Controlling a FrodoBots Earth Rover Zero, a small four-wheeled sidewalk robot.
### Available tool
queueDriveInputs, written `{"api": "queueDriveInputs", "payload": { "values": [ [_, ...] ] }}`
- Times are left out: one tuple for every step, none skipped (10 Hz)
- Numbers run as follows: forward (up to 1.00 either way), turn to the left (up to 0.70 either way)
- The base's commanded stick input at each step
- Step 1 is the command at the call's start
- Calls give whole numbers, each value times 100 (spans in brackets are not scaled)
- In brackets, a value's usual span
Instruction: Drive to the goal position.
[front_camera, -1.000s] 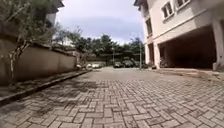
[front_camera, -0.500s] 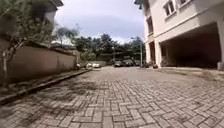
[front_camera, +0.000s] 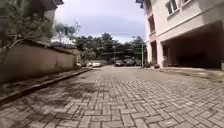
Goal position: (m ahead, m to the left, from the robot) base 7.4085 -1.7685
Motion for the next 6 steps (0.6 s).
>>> {"api": "queueDriveInputs", "payload": {
  "values": [
    [50,0],
    [50,0],
    [50,0],
    [50,0],
    [50,0],
    [50,0]
  ]
}}
